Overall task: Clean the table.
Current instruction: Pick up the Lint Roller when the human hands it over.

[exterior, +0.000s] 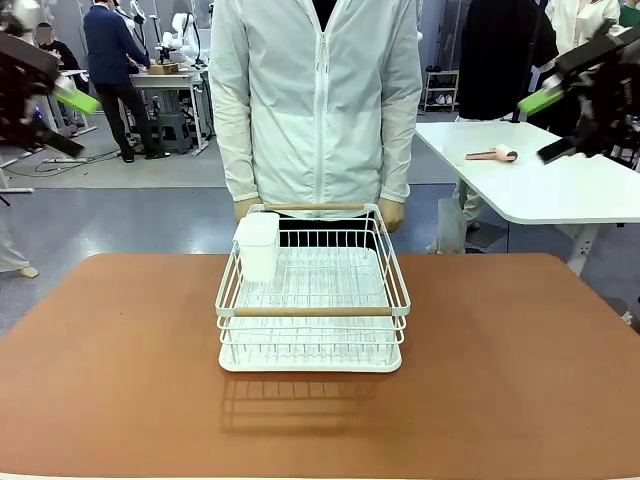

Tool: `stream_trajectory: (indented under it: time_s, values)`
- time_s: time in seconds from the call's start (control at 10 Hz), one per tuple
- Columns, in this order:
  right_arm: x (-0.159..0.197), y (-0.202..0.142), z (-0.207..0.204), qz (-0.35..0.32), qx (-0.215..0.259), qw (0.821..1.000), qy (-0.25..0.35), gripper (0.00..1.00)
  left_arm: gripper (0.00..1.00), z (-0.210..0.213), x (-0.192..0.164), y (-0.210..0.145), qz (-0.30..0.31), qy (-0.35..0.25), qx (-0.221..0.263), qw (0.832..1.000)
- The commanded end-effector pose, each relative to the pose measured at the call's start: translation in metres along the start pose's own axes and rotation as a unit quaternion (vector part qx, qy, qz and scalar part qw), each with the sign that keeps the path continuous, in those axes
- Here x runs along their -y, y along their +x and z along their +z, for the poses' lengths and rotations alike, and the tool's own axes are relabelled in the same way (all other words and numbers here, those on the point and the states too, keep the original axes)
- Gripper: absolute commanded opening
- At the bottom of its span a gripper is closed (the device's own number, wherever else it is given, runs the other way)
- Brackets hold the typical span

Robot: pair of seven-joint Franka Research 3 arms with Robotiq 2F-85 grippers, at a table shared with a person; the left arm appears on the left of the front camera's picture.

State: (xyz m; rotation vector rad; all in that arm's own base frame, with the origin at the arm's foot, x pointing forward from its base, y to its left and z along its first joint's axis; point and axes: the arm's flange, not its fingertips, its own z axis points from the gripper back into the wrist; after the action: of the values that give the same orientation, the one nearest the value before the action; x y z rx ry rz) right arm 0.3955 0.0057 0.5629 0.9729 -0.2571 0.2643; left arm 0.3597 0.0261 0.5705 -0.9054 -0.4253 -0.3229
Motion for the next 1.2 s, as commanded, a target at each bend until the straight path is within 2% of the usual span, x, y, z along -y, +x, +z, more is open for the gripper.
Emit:
stream_trajectory:
  time_s: [0.0,0.2,0.3,0.5,0.8,1.1]
  values:
    - [0.024,0.006,0.036,-0.056,0.017,0.998,0.020,1.00,1.00,0.036,-0.021,-0.006,0.075,-0.009,0.040,0.996]
    - [0.066,-0.007,0.096,-0.105,0.012,0.994,-0.009,1.00,1.00,0.097,-0.056,-0.030,0.073,-0.037,0.036,0.996]
    - [0.085,-0.014,0.122,-0.115,0.023,0.993,-0.006,1.00,1.00,0.117,-0.070,-0.038,0.068,-0.043,0.055,0.995]
    - [0.128,-0.034,0.166,-0.149,0.059,0.987,0.015,1.00,1.00,0.152,-0.109,-0.052,0.124,-0.061,0.104,0.985]
    - [0.156,-0.049,0.186,-0.173,0.086,0.980,0.037,1.00,1.00,0.178,-0.152,-0.073,0.197,-0.087,0.142,0.966]
    - [0.163,-0.053,0.184,-0.182,0.089,0.979,0.036,1.00,1.00,0.178,-0.156,-0.076,0.205,-0.078,0.142,0.965]
